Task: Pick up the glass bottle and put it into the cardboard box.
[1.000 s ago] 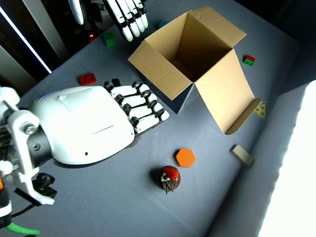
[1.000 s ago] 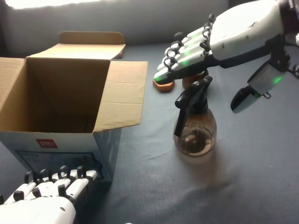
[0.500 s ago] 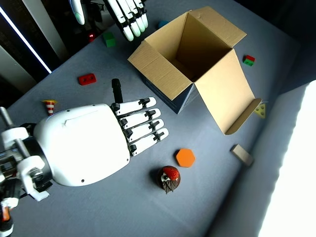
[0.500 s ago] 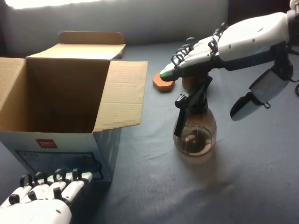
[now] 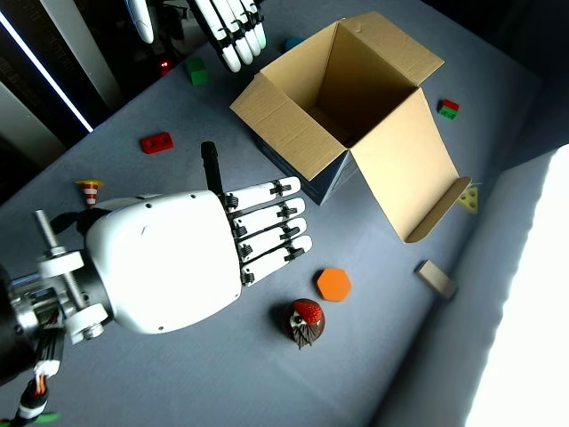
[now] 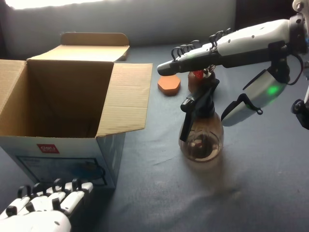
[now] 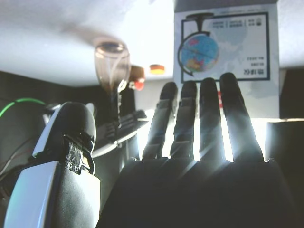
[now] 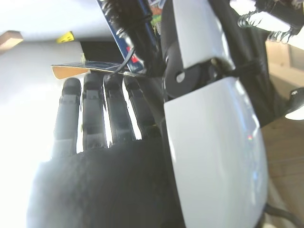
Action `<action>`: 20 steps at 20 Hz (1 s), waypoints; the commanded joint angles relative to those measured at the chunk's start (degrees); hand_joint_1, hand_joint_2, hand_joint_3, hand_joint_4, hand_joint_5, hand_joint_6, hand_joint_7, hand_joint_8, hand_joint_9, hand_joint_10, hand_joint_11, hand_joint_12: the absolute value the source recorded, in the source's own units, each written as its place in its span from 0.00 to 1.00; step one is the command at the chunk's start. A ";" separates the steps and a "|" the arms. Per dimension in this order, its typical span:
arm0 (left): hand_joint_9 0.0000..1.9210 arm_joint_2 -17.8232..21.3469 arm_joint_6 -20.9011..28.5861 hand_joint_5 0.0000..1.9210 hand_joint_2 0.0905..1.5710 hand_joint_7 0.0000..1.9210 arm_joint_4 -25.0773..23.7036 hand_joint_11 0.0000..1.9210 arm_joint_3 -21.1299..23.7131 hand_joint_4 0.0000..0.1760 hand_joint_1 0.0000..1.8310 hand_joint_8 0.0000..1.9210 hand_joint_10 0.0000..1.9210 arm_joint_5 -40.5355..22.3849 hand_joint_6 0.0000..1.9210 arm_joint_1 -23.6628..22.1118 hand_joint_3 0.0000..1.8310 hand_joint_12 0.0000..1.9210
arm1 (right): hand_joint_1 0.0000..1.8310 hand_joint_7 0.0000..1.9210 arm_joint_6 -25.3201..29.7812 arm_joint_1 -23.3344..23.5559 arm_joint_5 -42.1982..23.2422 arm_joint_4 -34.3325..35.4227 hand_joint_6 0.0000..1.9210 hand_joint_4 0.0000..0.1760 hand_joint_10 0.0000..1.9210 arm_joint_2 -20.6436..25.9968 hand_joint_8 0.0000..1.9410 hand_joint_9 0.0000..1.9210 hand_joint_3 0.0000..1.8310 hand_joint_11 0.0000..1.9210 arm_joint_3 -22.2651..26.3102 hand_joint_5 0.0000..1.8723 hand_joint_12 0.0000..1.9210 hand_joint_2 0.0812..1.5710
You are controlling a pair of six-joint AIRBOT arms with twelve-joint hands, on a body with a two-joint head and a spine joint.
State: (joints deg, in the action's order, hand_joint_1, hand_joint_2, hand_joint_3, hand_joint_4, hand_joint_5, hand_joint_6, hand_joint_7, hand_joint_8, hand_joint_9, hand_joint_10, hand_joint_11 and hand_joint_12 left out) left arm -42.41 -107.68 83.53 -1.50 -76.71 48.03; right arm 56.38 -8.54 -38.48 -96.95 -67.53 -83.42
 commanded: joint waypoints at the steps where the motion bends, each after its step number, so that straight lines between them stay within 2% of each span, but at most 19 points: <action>1: 0.03 -0.29 0.82 0.04 0.77 0.04 -4.02 0.00 0.19 0.00 0.02 0.00 0.00 -3.65 0.00 -0.08 0.00 0.15 | 0.59 0.01 0.49 0.24 0.14 4.31 0.00 0.00 0.01 0.42 0.00 0.03 0.01 0.00 0.32 0.00 0.00 0.62; 6: 0.03 -0.29 0.99 0.04 0.77 0.04 -4.03 0.00 0.24 0.00 0.02 0.00 0.00 -3.66 0.00 0.09 0.00 0.14 | 0.60 0.01 0.56 -0.19 1.68 4.67 0.00 0.00 0.01 1.37 0.00 0.02 0.01 0.00 2.11 0.00 0.00 0.62; 8: 0.04 -0.29 0.98 0.05 0.77 0.04 -4.03 0.00 0.21 0.00 0.02 0.00 0.00 -3.66 0.00 0.17 0.00 0.20 | 0.60 0.01 0.56 -0.49 2.07 5.19 0.00 0.00 0.01 1.44 0.00 0.03 0.01 0.00 2.54 0.00 0.00 0.62; 10: 0.04 -0.29 0.98 0.05 0.77 0.04 -4.03 0.00 0.19 0.00 0.02 0.00 0.00 -3.66 0.00 0.20 0.00 0.20 | 0.60 0.01 0.43 -0.96 3.73 5.20 0.00 0.00 0.01 1.35 0.00 0.03 0.01 0.00 3.04 0.00 0.00 0.62; 13: 0.04 -0.43 0.99 0.05 0.77 0.04 -4.03 0.00 0.20 0.00 0.02 0.00 0.00 -3.66 0.00 0.23 0.00 0.19 | 0.60 0.01 -0.99 -1.34 3.68 7.53 0.00 0.00 0.01 1.14 0.00 0.02 0.01 0.00 3.13 0.00 0.00 0.62; 20: 0.03 -0.86 0.99 0.05 0.77 0.04 -4.05 0.00 0.06 0.00 0.01 0.00 0.00 -3.66 0.00 0.46 0.00 0.16 | 0.60 0.01 -1.08 -2.65 4.31 7.81 0.00 0.00 0.01 0.15 0.00 0.02 0.02 0.00 3.15 0.00 0.00 0.62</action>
State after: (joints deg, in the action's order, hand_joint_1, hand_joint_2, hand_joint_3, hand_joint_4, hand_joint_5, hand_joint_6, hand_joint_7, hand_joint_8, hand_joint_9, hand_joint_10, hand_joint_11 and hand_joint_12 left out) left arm -43.13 -106.78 83.57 -1.48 -77.32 48.80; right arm 55.20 -11.73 -33.52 -92.95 -67.64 -80.34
